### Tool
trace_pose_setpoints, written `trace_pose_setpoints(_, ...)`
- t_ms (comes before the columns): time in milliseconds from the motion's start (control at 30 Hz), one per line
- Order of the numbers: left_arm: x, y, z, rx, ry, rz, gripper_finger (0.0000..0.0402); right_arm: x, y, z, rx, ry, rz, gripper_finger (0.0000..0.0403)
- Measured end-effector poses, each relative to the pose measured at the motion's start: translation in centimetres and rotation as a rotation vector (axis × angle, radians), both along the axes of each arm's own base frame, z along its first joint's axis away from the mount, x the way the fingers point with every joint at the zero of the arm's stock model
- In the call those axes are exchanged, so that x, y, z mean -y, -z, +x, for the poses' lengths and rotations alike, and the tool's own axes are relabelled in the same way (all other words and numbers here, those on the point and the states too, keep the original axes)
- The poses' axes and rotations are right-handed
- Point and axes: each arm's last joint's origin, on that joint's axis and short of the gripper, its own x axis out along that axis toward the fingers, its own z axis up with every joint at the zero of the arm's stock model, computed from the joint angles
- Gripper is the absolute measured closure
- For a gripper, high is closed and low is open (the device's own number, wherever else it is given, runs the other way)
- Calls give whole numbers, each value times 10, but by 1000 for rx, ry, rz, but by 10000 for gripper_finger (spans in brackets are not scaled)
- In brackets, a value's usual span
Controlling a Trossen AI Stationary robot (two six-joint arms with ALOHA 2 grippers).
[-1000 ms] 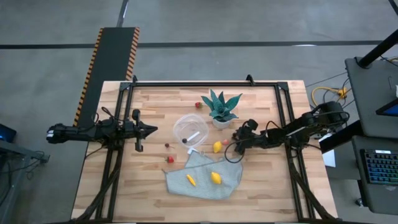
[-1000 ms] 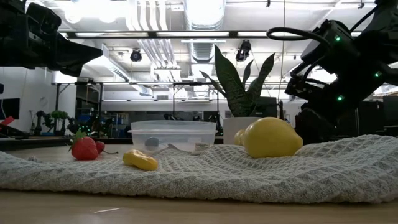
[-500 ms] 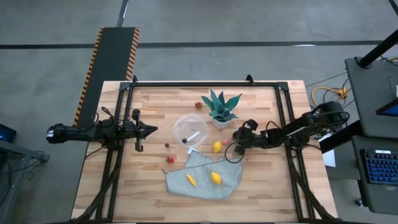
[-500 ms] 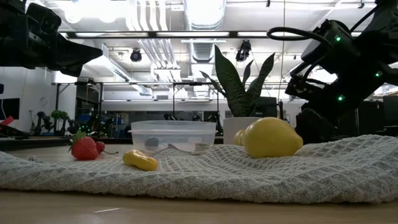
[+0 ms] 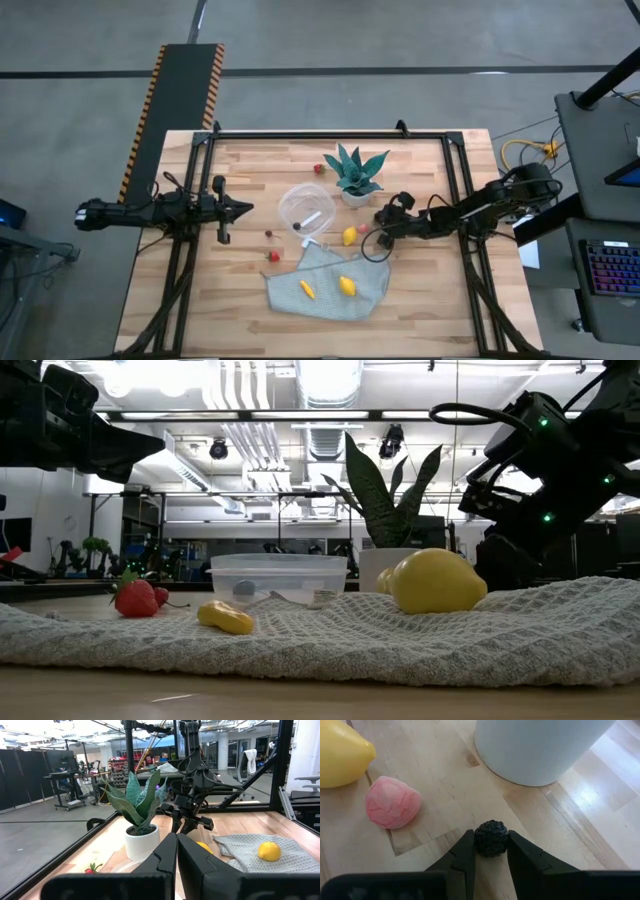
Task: Pick and placing Produce into tupperware
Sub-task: Put the blackberry into the container
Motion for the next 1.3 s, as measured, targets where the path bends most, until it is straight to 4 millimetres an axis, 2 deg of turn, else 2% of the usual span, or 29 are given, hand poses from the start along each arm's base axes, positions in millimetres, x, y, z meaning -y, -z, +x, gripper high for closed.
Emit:
trace_pose_setpoints(200,0,0,0,0,0,0,402,0,-2,2,9,-1,1,324)
trace_pose_setpoints(667,0,0,0,0,0,0,402,-9,-33,37,94,-111,20,326)
trace_pose_setpoints(1100,0,0,0,0,1,0,402,-54,-80,68,210,-346,-66,328)
trace_pose_setpoints(1300,0,0,0,0,1,0,402,-66,-100,81,274,-386,-77,328)
